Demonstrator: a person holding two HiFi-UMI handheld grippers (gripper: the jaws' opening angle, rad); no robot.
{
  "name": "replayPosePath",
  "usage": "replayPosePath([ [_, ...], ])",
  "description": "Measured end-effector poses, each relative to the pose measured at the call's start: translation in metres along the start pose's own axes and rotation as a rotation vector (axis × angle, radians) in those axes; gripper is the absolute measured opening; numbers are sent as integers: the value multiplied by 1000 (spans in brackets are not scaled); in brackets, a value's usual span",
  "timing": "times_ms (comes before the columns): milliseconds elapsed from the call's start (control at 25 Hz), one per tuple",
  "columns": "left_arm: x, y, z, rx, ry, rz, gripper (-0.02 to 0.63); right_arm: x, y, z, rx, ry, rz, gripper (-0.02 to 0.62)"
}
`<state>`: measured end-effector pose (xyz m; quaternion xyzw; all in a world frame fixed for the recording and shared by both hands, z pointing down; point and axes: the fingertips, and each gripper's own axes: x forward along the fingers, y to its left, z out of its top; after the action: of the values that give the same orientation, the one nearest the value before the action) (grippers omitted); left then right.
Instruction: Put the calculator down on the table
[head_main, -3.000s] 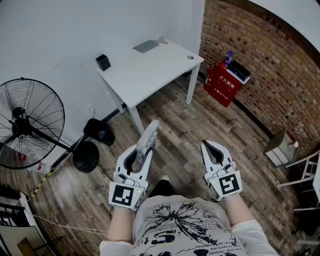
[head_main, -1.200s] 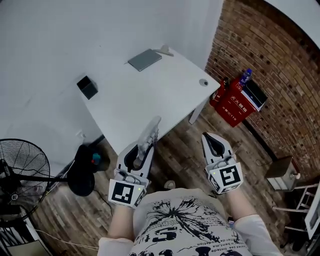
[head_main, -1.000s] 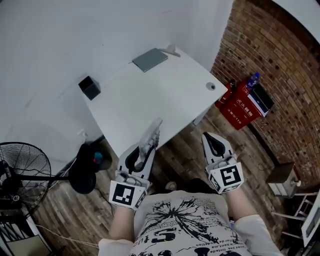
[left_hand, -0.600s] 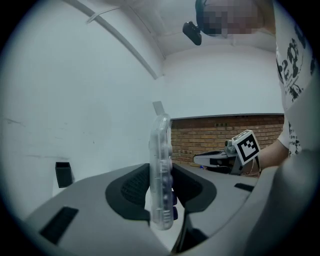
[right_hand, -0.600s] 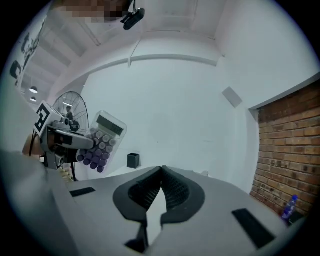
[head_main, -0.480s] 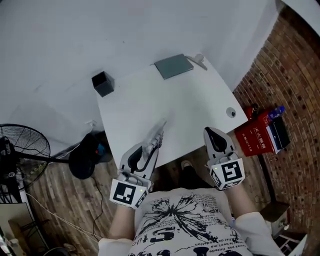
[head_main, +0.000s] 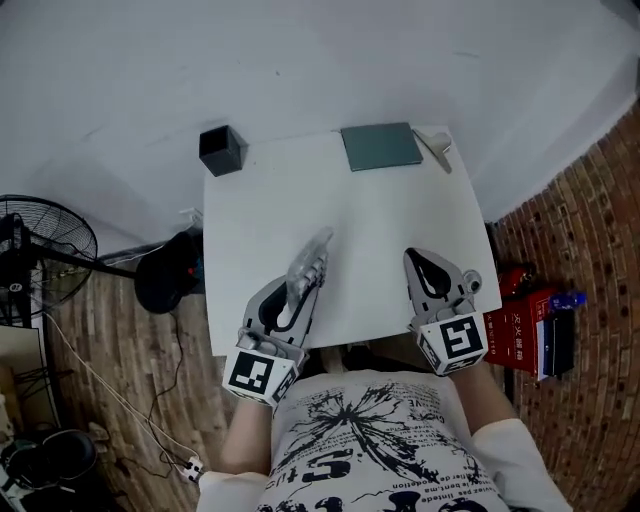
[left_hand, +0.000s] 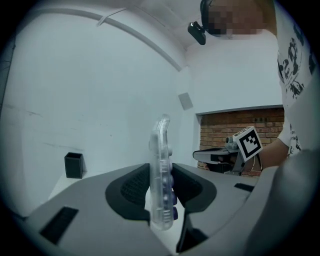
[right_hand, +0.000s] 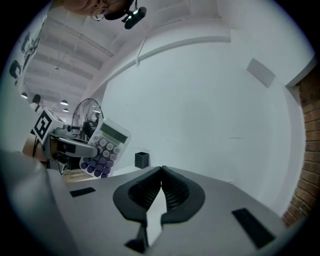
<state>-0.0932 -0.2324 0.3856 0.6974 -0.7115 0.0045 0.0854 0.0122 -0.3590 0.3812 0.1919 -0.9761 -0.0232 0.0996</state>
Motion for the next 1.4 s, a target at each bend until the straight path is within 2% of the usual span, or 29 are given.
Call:
replayPosePath([
  [200, 39, 5, -33, -115, 52, 58, 140, 30, -22, -30, 19, 49, 103, 14],
  [560, 95, 10, -118, -273, 239, 51, 140, 76, -42, -86, 82, 136, 175, 14],
  [680, 106, 7, -141, -292, 297, 38, 140, 82, -46, -99, 93, 152, 184, 14],
  [880, 120, -1, -169, -271, 404, 1, 140, 86, -51, -114, 125, 168, 202, 14],
  [1160, 132, 4, -172, -338, 398, 7, 140, 92, -55, -122, 130, 174, 210, 14],
  [1400, 137, 27, -176, -408, 367, 110, 155, 97, -58, -127, 140, 184, 214, 14],
])
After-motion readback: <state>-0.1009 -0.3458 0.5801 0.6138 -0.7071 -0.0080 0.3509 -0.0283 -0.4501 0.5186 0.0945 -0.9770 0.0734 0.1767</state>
